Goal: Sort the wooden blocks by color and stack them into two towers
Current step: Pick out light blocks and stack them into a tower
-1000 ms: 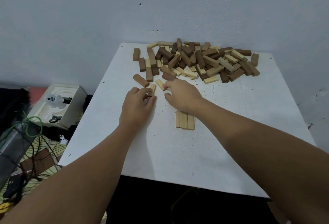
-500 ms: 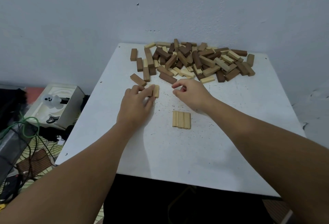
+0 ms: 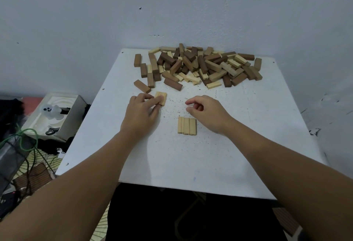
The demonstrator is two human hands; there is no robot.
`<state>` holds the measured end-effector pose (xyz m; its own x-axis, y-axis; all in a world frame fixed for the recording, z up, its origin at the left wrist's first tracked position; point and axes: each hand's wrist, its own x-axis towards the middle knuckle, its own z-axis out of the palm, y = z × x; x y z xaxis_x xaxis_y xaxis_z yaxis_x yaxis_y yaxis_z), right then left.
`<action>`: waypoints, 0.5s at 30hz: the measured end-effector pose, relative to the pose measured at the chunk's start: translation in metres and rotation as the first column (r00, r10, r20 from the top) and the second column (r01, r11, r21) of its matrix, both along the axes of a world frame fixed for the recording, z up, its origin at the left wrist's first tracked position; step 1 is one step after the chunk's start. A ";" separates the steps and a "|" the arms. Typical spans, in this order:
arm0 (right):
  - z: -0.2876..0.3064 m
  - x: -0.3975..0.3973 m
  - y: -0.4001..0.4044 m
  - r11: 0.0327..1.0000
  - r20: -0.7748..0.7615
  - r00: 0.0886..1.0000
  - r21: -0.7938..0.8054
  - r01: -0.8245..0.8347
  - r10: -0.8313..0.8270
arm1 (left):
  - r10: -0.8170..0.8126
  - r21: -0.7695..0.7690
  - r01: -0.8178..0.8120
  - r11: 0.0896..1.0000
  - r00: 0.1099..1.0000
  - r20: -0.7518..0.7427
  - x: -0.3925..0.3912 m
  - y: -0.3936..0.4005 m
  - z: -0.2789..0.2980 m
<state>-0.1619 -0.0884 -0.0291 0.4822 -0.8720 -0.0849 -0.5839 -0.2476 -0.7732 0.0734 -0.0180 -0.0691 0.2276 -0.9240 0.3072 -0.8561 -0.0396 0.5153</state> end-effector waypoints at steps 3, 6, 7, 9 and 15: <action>0.000 -0.012 0.010 0.999 0.061 0.998 0.031 -0.011 0.009 | 0.011 0.052 0.003 0.999 0.968 -0.252 -0.006 0.018 0.011; -0.005 -0.029 0.018 0.989 0.027 0.994 0.100 -0.104 0.102 | -0.009 0.132 0.063 0.989 0.927 -0.375 -0.013 0.034 0.027; -0.007 -0.033 0.020 0.986 -0.010 0.991 0.106 -0.132 0.134 | -0.029 0.178 0.107 0.978 0.920 -0.391 -0.015 0.037 0.032; -0.009 -0.036 0.024 0.983 -0.074 0.983 0.088 -0.161 0.167 | -0.069 0.312 0.216 0.925 0.904 -0.421 -0.020 0.038 0.046; -0.007 -0.035 0.023 0.988 -0.097 0.984 0.051 -0.145 0.149 | -0.114 0.566 0.275 0.777 0.946 -0.304 -0.028 0.020 0.063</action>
<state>-0.1972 -0.0652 -0.0365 0.5920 -0.7866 -0.1757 -0.6189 -0.3041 -0.7242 0.0457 0.0025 -0.0058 0.0137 -0.9342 -0.3565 -0.7317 -0.2524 0.6331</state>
